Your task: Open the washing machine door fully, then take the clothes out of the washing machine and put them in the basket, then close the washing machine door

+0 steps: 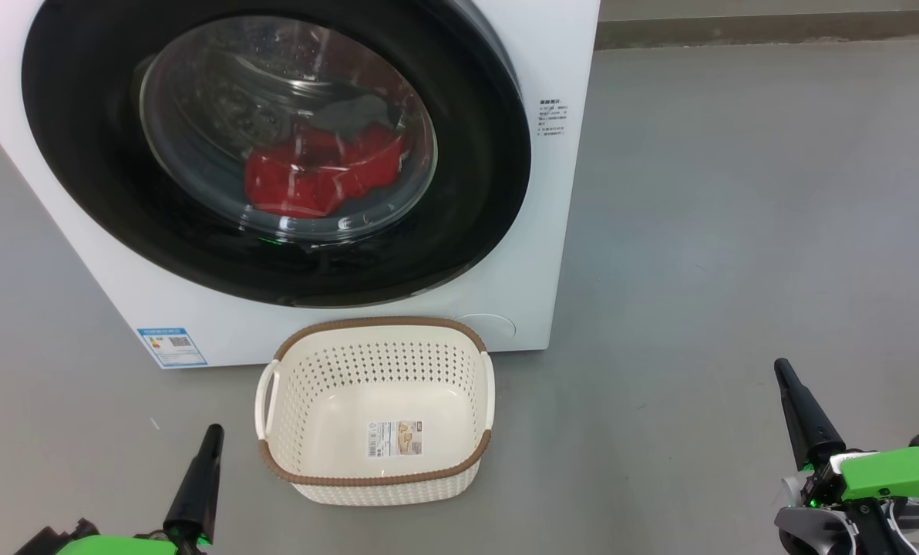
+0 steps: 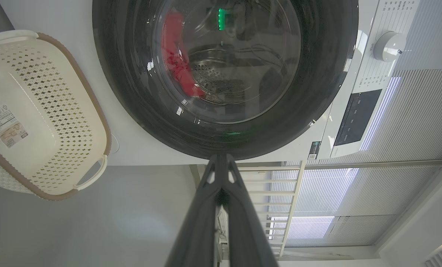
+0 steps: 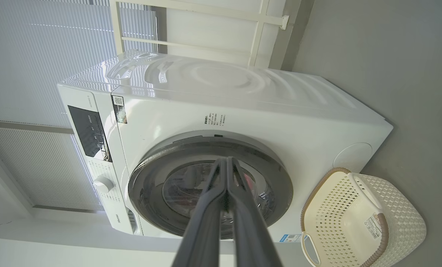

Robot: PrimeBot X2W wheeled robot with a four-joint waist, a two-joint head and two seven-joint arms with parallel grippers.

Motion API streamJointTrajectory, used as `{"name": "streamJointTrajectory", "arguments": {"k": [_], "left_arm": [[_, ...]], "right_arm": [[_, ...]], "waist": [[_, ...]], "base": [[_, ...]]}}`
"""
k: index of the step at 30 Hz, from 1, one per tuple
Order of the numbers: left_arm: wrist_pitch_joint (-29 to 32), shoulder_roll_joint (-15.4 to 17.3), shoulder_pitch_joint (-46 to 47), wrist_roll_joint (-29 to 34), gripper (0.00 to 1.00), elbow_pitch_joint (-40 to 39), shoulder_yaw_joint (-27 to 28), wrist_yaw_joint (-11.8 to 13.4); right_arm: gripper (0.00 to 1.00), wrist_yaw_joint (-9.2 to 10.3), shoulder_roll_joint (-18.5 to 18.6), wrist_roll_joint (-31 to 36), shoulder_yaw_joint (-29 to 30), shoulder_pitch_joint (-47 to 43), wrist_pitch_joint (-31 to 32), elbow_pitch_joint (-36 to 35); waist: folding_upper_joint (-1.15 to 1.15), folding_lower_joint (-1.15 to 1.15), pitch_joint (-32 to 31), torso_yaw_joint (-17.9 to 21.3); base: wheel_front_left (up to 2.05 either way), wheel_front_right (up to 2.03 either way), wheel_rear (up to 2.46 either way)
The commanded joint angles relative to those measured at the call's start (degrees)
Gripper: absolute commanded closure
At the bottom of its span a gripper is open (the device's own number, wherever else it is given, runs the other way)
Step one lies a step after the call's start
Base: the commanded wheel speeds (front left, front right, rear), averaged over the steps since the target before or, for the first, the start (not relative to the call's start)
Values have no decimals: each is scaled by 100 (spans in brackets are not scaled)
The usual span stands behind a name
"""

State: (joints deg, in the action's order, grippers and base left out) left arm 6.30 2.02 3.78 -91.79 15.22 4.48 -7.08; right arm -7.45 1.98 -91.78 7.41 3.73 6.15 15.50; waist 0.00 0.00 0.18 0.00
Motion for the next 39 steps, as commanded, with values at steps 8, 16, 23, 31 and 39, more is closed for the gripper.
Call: {"name": "streamJointTrajectory", "arguments": {"k": [8, 16, 23, 31, 39], "left_arm": [[-1, -2, -4, 2, 0, 18, -8, 1], [-42, -97, -144, 2, 0, 340, -125, 6], [-141, -86, -11, -13, 0, 370, -274, 3], [-297, -59, 173, 41, 0, 356, -464, -2], [-441, -25, 309, 190, 0, 349, -608, -5]], "right_arm": [[0, -1, -4, 1, -6, -1, -3, 23], [0, 0, -113, 2, -116, -187, -50, 351], [0, 0, -101, 8, -218, -108, -144, 326], [0, -1, -69, 66, -358, 17, -277, 287], [0, -1, -33, 163, -483, 115, -404, 261]], "waist": [[0, 0, 0, 0], [0, -3, -1, 1], [0, -2, -1, 4], [0, 0, 13, 9], [0, 0, 17, 16]], "base": [[0, 0, 0], [0, 0, 0], [0, 0, 0], [0, 0, 0], [0, 0, 0]]}}
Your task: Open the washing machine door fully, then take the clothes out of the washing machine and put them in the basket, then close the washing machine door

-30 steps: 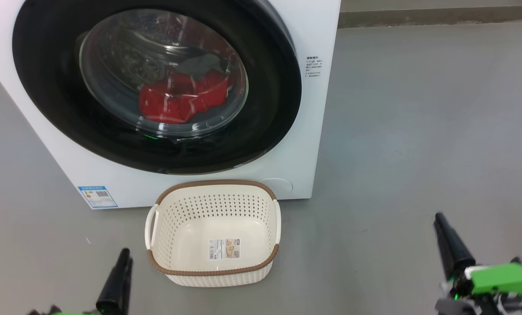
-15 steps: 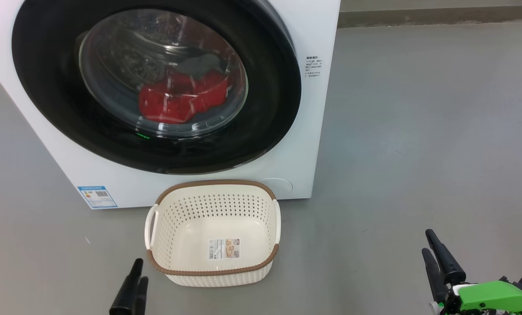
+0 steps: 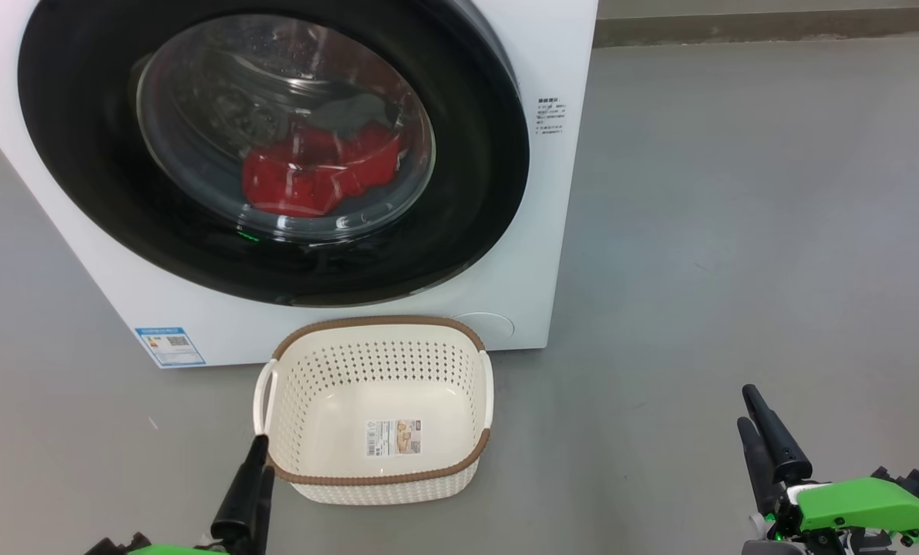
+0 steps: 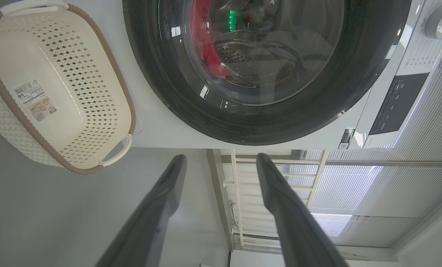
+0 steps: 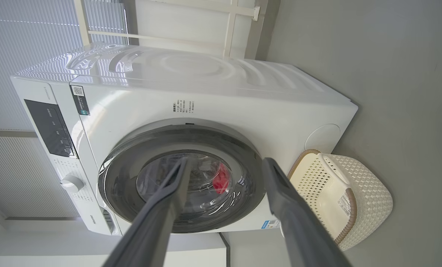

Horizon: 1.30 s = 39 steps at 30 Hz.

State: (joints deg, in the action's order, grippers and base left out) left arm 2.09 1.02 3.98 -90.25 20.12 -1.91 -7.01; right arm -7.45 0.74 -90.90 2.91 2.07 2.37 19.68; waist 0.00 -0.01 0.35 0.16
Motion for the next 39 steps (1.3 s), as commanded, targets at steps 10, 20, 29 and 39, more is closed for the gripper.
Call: {"name": "streamJointTrajectory", "arguments": {"k": [10, 20, 29, 39], "left_arm": [[-202, 114, 484, 685, 0, -63, -114, -15], [-374, 99, 649, 1679, 0, -50, -197, 68], [-527, 95, 785, 2593, 0, -72, -304, 165], [-697, 100, 925, 3423, 0, -108, -356, 288]], "right_arm": [[0, -1, 155, 409, -237, 451, -229, -94], [0, -1, 182, 1007, -361, 644, -413, -5], [0, -2, 129, 2024, -247, 772, -566, 18], [0, -2, 116, 3092, -223, 917, -734, 26]], "waist": [[0, 1, 3, 10], [0, 1, 12, 27], [0, 1, 23, 45], [0, 1, 20, 56]], "base": [[0, 0, 0], [0, 0, 0], [0, 0, 0], [0, 0, 0]]}}
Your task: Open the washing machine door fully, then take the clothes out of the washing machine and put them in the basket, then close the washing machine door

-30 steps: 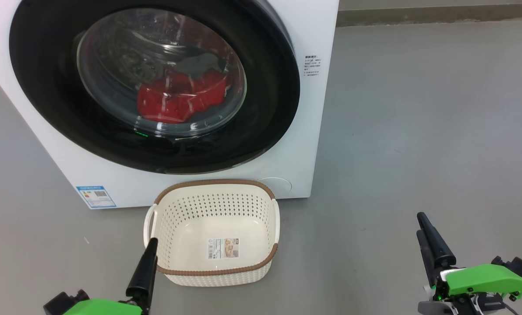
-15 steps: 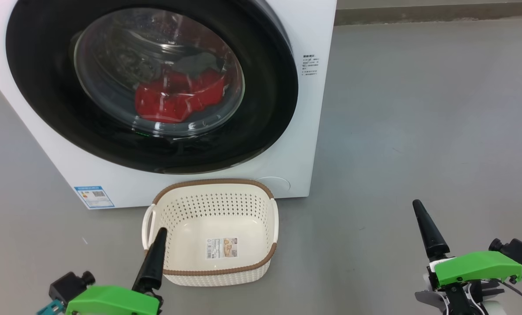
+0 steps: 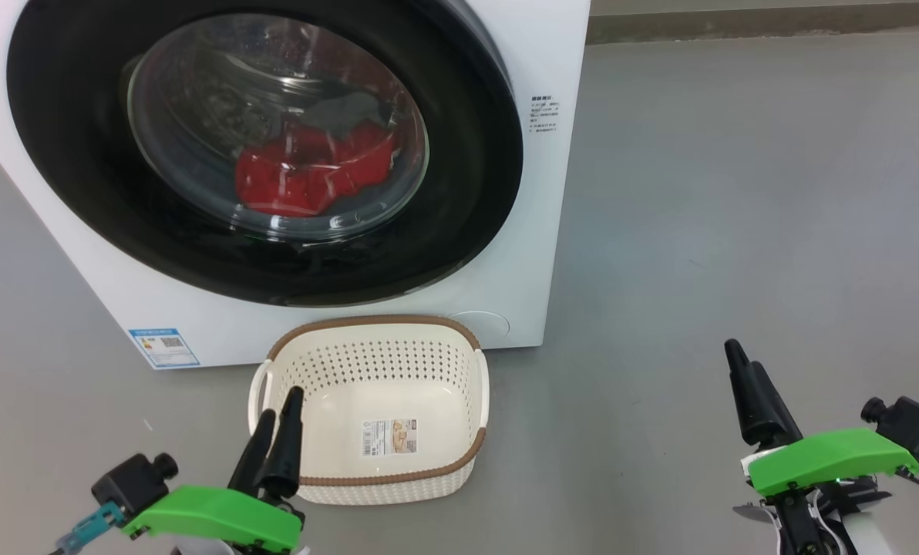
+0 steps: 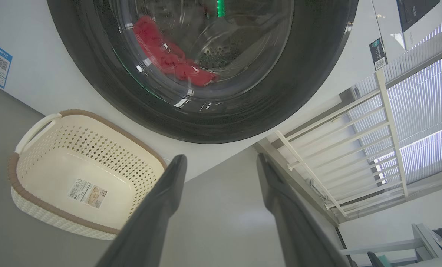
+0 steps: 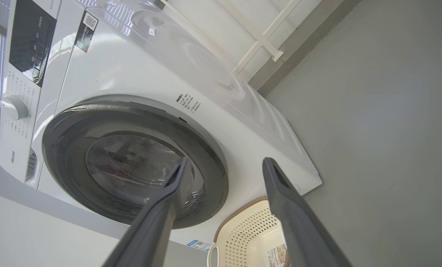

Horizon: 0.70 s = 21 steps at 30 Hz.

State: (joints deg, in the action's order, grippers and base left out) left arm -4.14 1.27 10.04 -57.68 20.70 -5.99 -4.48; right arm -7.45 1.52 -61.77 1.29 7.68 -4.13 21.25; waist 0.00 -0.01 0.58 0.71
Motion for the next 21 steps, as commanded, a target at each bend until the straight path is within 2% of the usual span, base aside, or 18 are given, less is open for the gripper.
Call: {"name": "streamJointTrajectory", "arguments": {"k": [1, 21], "left_arm": [[-91, 76, 333, 242, 0, -174, 47, 45], [-414, 102, 590, 1603, 0, -240, -222, 312]], "right_arm": [[0, -2, 40, 263, -82, 371, -102, -125], [0, -2, 70, 1805, -400, 708, -422, 110]], "waist": [[0, 0, -6, 1], [0, 0, -10, 13]], "base": [[0, 0, 0], [0, 0, 0]]}}
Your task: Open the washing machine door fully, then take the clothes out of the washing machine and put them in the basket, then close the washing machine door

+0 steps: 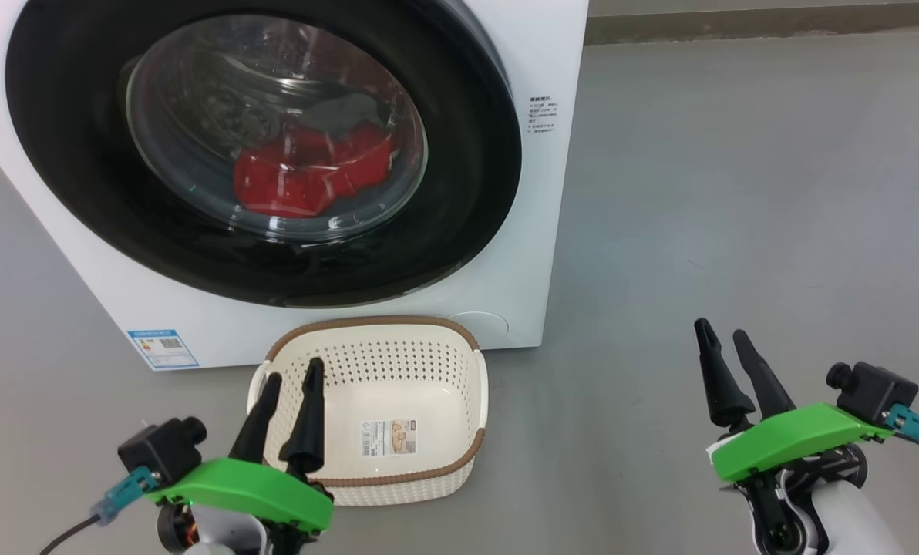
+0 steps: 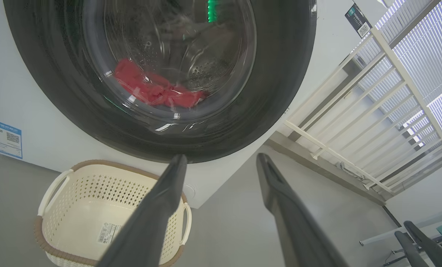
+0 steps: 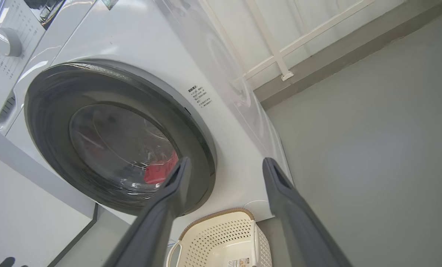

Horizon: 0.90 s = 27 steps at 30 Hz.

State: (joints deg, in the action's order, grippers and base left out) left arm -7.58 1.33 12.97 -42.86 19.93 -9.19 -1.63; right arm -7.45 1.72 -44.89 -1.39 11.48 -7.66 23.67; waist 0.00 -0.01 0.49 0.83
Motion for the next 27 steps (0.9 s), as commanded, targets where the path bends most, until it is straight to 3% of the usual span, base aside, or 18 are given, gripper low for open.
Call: {"name": "streamJointTrajectory", "arguments": {"k": [1, 27], "left_arm": [[-88, 97, 311, 182, 0, -162, 86, 45], [-530, 136, 791, 1719, 0, -101, -223, 392]], "right_arm": [[0, -2, 52, 185, -142, 345, -85, -125], [0, -3, 95, 2010, -359, 801, -523, 30]], "waist": [[0, 0, -1, 3], [0, 0, 120, -9]], "base": [[0, 0, 0], [0, 0, 0]]}}
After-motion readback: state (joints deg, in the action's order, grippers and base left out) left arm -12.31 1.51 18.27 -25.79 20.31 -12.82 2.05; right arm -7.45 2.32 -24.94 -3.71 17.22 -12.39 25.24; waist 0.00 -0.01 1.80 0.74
